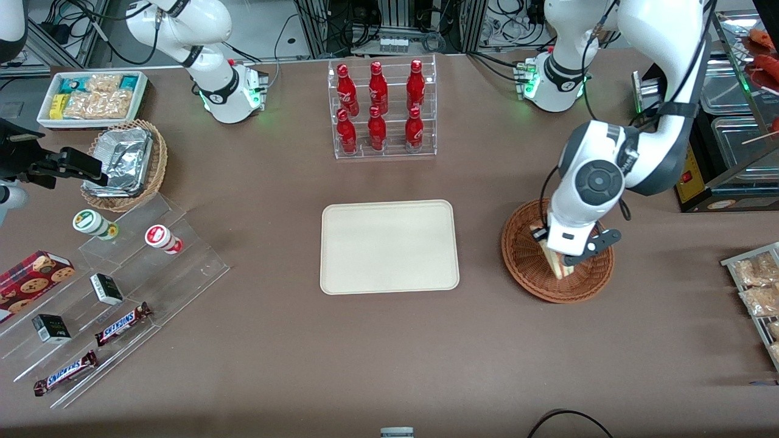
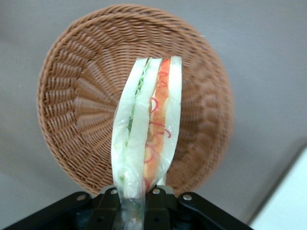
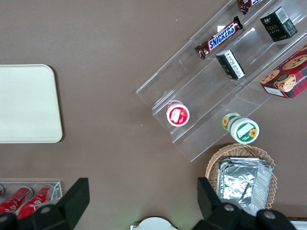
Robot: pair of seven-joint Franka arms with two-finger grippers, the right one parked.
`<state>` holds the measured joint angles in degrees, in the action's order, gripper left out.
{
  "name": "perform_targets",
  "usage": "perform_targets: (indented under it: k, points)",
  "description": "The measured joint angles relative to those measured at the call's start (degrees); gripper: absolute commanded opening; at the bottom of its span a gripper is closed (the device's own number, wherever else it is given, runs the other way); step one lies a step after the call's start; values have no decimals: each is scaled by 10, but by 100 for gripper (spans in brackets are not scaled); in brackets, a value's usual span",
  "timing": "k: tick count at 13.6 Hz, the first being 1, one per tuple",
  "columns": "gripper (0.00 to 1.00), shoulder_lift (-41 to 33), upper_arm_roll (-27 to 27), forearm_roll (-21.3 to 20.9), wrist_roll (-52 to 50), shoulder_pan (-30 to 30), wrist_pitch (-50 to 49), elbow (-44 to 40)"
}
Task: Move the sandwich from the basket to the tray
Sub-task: 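Lift the sandwich and carry it over the cream tray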
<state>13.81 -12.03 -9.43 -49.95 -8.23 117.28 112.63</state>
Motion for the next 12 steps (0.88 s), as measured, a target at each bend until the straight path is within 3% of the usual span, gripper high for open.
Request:
perform_targets:
  k: [5, 12]
  points:
    - [0, 38, -26, 7, 0, -74, 0, -50]
    - [0, 175, -28, 27, -35, -197, 0, -213]
